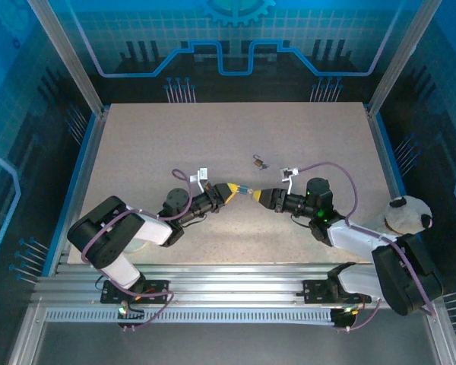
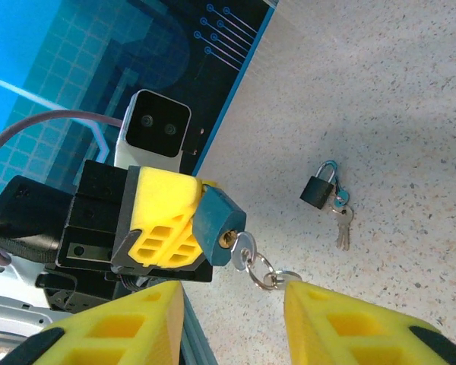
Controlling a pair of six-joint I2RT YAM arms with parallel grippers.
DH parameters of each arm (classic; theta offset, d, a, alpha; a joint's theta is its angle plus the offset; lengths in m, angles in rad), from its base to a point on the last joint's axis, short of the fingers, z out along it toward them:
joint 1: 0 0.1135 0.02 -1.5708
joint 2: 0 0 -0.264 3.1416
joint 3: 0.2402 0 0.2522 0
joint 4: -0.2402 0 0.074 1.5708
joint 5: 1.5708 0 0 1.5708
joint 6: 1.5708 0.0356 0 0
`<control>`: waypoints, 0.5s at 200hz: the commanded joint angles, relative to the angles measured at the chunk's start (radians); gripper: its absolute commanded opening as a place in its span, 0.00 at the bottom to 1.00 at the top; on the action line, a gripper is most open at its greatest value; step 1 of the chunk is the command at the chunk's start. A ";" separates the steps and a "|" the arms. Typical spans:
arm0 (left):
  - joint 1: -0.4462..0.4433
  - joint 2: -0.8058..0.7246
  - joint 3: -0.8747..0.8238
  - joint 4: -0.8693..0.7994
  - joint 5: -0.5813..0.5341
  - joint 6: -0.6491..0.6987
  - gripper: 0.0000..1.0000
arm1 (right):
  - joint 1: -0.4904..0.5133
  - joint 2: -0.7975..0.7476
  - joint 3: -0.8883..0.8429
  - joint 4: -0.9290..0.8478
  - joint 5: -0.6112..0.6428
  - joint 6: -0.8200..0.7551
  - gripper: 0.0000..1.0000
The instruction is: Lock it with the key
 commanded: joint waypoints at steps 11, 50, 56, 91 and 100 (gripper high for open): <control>-0.016 0.009 0.032 0.063 0.031 -0.003 0.00 | 0.000 0.011 0.024 0.035 -0.018 -0.007 0.39; -0.023 0.009 0.034 0.063 0.039 0.003 0.00 | 0.003 0.013 0.025 0.042 -0.024 -0.008 0.36; -0.025 0.008 0.038 0.064 0.044 0.003 0.00 | 0.003 0.013 0.025 0.043 -0.027 -0.009 0.36; -0.028 0.008 0.042 0.065 0.046 0.002 0.00 | 0.004 0.006 0.023 0.046 -0.034 -0.013 0.35; -0.029 0.008 0.043 0.064 0.046 -0.001 0.00 | 0.004 0.006 0.021 0.052 -0.038 -0.011 0.35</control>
